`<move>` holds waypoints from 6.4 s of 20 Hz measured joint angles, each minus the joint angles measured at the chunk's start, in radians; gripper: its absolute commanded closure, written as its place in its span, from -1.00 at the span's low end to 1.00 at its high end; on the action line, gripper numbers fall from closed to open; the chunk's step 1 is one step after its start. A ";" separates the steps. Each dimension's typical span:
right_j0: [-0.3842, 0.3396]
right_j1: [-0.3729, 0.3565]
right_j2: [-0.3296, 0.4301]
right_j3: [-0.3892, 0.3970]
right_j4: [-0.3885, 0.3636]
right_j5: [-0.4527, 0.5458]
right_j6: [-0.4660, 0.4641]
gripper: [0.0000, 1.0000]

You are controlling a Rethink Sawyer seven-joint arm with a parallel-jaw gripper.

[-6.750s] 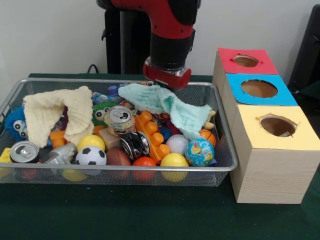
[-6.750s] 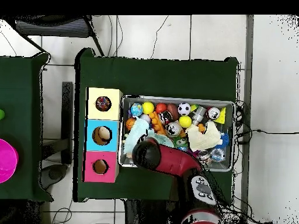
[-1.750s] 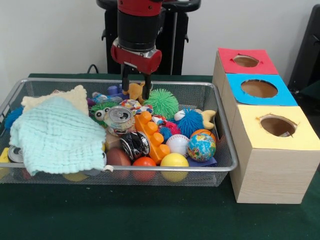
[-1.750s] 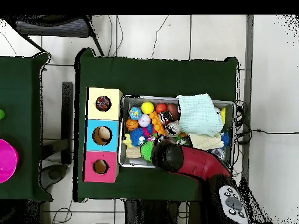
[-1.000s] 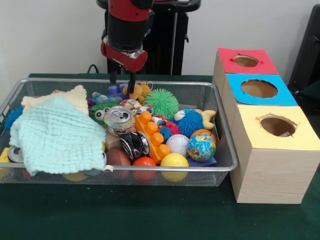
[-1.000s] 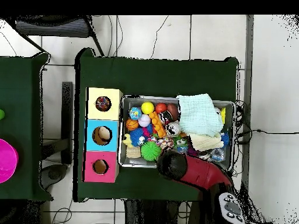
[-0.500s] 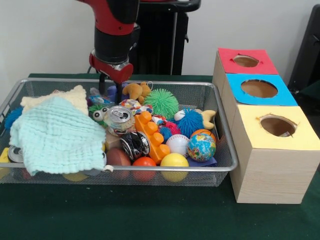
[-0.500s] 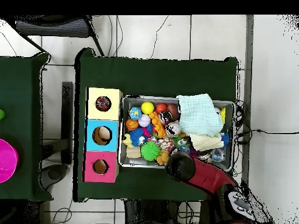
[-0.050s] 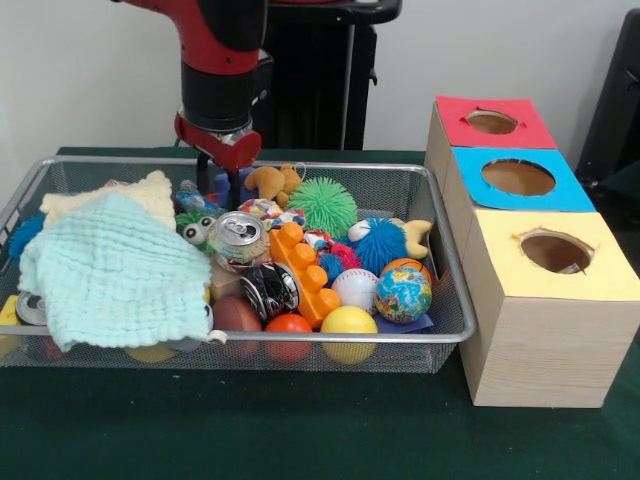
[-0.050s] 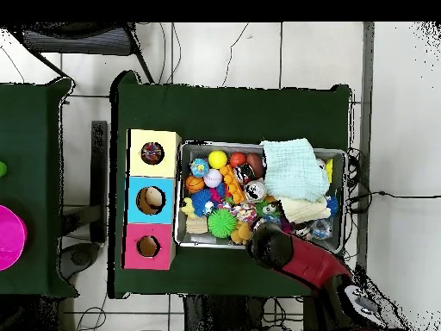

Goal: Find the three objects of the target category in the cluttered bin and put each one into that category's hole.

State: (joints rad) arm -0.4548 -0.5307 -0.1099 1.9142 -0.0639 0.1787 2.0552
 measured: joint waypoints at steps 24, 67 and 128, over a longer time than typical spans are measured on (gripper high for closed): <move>-0.067 -0.136 0.073 0.040 0.068 0.064 0.000 -1.00; -0.089 -0.083 0.169 0.169 0.143 -0.078 0.000 -1.00; 0.039 -0.079 0.076 0.137 0.162 -0.129 0.000 -1.00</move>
State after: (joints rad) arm -0.4158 -0.6100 -0.0336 2.0511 0.0978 0.0493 2.0552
